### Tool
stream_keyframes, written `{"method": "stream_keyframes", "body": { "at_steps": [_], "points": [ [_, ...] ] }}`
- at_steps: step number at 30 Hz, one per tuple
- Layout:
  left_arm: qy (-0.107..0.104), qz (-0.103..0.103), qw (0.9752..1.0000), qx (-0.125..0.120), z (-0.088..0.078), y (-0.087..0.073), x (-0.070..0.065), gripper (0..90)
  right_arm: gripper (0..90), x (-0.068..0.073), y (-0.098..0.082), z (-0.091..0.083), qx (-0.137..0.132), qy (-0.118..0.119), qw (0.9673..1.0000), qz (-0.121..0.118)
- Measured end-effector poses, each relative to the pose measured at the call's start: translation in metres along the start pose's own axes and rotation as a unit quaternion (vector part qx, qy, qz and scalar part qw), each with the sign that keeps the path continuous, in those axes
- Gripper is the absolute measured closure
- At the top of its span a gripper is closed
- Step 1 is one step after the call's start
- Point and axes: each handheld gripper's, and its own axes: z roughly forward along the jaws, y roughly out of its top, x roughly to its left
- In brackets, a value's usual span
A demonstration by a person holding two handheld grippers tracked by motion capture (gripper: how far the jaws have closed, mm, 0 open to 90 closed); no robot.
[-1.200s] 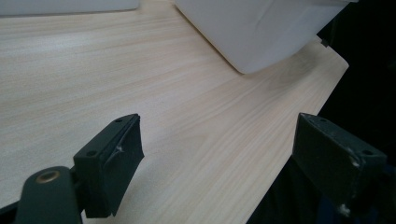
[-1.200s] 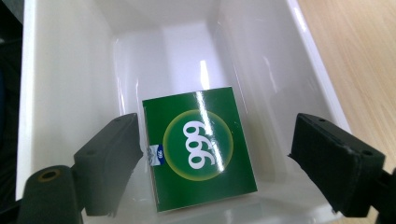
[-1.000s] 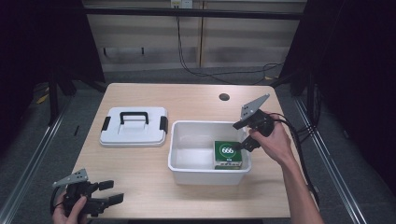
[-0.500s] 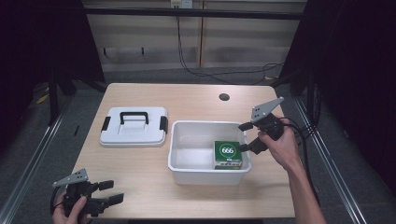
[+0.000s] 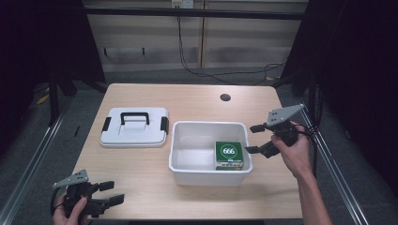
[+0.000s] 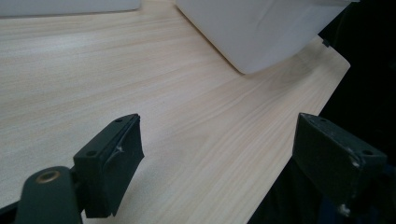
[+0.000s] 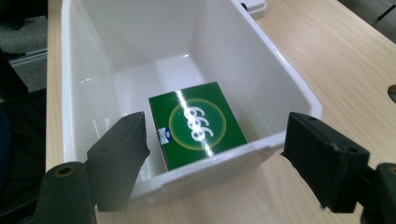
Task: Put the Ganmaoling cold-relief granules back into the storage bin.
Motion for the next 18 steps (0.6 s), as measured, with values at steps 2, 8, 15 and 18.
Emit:
{"method": "stream_keyframes", "body": {
  "at_steps": [2,8,15,18],
  "points": [
    [0.000,-0.001,1.0000,0.000,0.000,0.000,0.000,16.0,21.2,0.000,-0.003,-0.002,0.002,-0.003,1.0000,0.004],
    [0.002,0.000,1.0000,-0.001,0.000,0.000,0.000,16.0,22.0,0.001,-0.021,-0.017,-0.012,-0.026,0.9992,0.028],
    [0.003,0.001,1.0000,-0.001,0.000,0.001,0.000,16.0,22.2,0.000,-0.037,-0.023,-0.020,-0.045,0.9977,0.046],
    [0.002,-0.003,1.0000,-0.005,0.000,0.001,-0.001,16.1,22.2,0.001,-0.048,-0.023,-0.028,-0.054,0.9964,0.060]
  ]
}}
